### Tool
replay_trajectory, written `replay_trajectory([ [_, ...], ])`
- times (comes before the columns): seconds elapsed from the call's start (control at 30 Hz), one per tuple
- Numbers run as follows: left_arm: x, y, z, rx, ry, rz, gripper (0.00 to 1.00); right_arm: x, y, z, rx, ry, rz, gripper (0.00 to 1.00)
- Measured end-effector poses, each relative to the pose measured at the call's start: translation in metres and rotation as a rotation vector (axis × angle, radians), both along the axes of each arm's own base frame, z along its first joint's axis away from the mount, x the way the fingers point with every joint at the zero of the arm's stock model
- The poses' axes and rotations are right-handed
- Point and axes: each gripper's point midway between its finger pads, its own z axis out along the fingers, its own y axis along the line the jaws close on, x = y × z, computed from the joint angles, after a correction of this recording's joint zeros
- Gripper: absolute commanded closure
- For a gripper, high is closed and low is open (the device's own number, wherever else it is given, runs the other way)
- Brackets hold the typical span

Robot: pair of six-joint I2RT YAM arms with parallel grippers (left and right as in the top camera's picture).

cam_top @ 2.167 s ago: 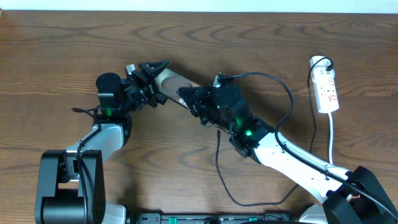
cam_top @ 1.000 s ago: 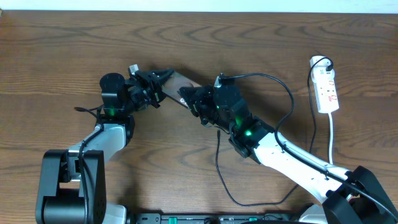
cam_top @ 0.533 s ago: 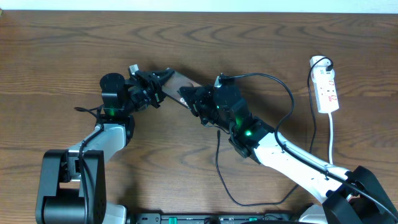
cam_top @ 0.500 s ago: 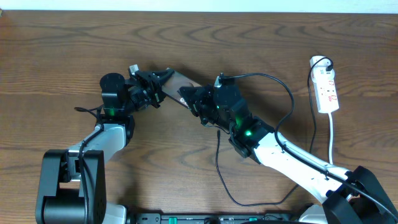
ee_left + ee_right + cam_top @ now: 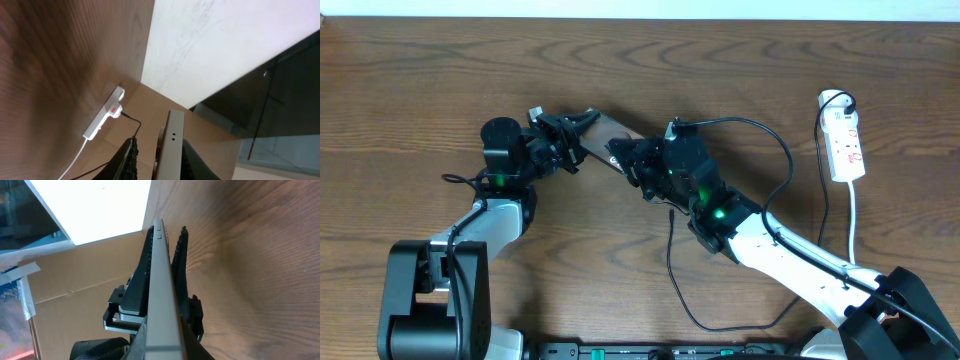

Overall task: Plug charger to phone and switch on socket
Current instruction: 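Close the left gripper on the phone's upper edge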

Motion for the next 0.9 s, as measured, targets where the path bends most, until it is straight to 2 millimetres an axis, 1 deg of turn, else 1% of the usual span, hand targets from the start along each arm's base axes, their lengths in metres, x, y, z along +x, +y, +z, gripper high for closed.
replay_trajectory([
  [0.3, 0.001, 0.0, 0.001, -0.007, 0.002, 0.008, 0.78, 0.001, -0.001, 0.0, -0.001, -0.001, -0.005, 0.99],
  [0.5, 0.002, 0.0, 0.007, -0.018, -0.024, 0.014, 0.78, 0.001, 0.001, 0.003, 0.001, -0.009, -0.006, 0.99],
  [0.77, 0.004, 0.0, 0.021, -0.022, -0.1, 0.013, 0.78, 0.003, 0.002, 0.009, 0.005, -0.033, -0.01, 0.99],
  [0.9, 0.004, 0.0, 0.021, -0.022, -0.101, 0.013, 0.78, 0.003, 0.002, 0.009, 0.005, -0.034, -0.01, 0.99],
])
